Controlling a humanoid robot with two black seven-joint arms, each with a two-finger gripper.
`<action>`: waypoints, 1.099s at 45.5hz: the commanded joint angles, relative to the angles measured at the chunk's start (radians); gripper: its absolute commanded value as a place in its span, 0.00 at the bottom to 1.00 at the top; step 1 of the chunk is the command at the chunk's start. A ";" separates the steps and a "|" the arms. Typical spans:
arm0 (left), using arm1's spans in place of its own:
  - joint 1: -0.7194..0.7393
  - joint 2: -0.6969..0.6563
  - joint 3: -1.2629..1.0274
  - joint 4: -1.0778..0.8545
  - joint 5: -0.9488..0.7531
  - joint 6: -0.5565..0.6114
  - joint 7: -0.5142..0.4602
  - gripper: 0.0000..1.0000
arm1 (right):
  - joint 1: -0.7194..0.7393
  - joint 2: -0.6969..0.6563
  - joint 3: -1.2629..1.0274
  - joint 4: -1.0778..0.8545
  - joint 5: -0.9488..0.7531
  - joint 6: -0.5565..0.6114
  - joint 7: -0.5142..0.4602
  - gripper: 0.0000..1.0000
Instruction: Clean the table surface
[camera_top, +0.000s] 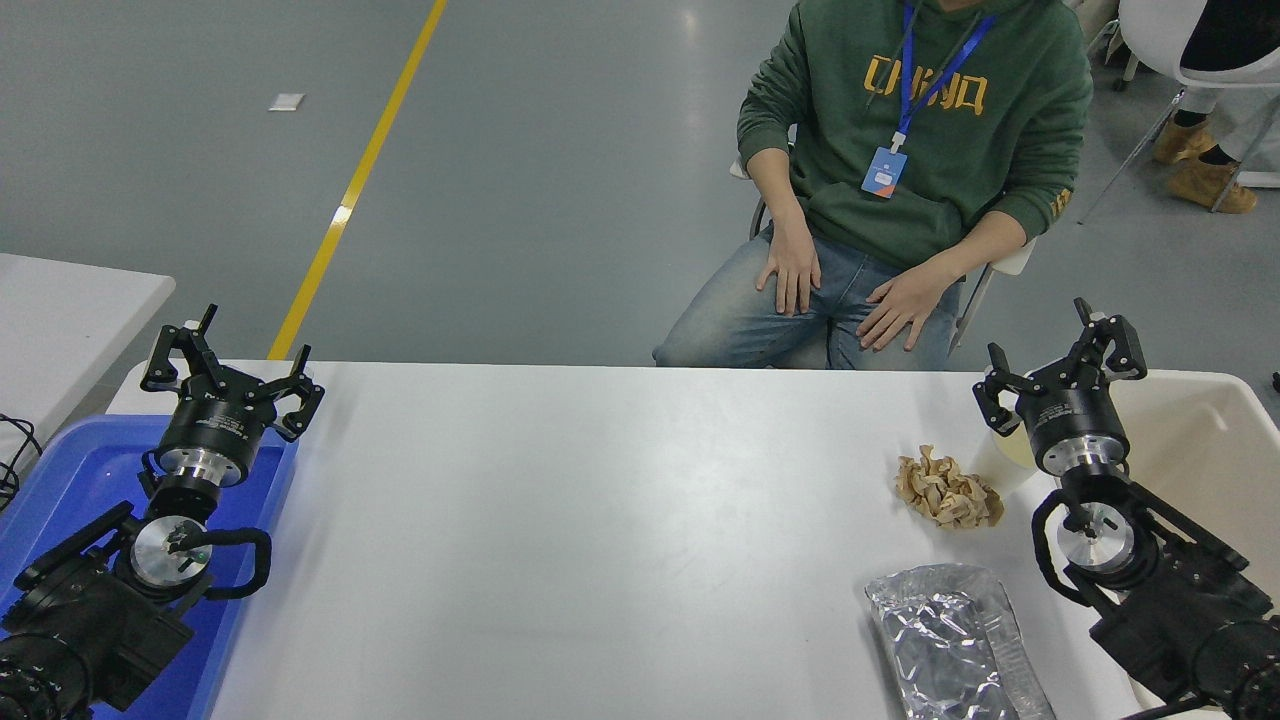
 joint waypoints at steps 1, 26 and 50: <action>0.000 0.000 0.000 -0.001 0.000 0.000 0.000 1.00 | 0.005 0.001 0.000 0.000 0.000 -0.001 0.001 1.00; 0.000 0.000 0.000 -0.001 0.002 0.000 0.000 1.00 | -0.014 -0.004 0.014 0.011 0.000 0.007 0.004 1.00; 0.000 0.000 0.000 0.000 0.002 0.000 0.000 1.00 | -0.018 -0.032 0.021 0.075 0.002 0.005 0.005 1.00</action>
